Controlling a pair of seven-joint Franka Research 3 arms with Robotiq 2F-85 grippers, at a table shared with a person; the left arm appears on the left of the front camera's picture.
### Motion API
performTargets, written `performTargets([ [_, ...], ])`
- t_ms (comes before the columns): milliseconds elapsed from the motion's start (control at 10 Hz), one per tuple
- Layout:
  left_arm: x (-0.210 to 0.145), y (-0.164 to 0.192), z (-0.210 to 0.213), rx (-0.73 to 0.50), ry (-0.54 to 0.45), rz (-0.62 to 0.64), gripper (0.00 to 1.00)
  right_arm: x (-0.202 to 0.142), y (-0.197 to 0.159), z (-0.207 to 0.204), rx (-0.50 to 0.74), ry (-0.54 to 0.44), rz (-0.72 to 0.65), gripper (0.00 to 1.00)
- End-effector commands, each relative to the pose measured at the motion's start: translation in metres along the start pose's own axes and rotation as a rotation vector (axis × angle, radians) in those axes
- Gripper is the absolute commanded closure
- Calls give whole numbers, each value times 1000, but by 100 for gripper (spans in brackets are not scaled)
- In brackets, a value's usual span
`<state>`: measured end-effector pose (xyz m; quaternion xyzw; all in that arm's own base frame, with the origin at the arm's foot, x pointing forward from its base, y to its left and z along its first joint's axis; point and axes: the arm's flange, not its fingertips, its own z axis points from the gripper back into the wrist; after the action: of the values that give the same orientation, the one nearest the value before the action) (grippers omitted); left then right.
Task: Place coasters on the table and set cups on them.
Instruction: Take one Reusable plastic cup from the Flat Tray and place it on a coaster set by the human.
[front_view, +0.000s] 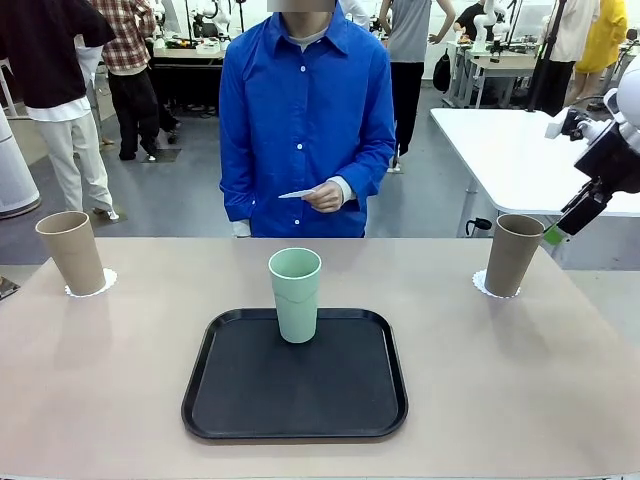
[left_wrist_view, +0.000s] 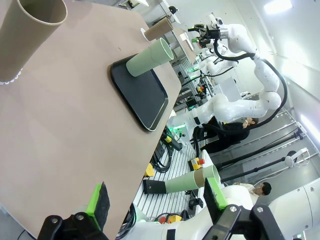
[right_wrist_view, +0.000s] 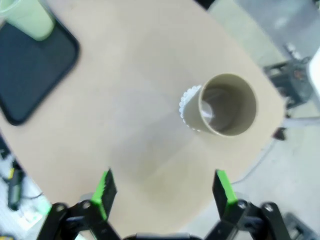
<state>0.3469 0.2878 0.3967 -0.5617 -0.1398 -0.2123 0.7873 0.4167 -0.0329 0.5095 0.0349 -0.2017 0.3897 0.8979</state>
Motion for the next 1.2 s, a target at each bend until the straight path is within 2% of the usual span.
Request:
performTargets([
  [0,0,-2,2,5,-3,3,0,-11,56,37,39,63,-427,0],
  [100,0,-2,2,5,-3,3,0,-22,79,48,-49,151,-544,0],
  [300,0,-2,2,5,-3,3,0,-40,109,58,25,170,-642,0],
  [400,0,-2,2,5,-3,3,0,-47,113,58,-53,196,-596,0],
  [500,0,-2,2,5,-3,3,0,-38,87,53,-12,177,-567,0],
  [600,0,-2,2,5,-3,3,0,-46,105,62,-16,195,-614,0],
  [700,0,-2,2,5,-3,3,0,-58,79,67,270,64,-660,0],
  [800,0,-2,2,5,-3,3,0,-67,46,77,489,-34,-697,0],
  [1000,0,-2,2,5,-3,3,0,-75,-12,88,743,-217,-736,0],
  [1100,0,-2,2,5,-3,3,0,-89,-31,90,807,-284,-743,0],
])
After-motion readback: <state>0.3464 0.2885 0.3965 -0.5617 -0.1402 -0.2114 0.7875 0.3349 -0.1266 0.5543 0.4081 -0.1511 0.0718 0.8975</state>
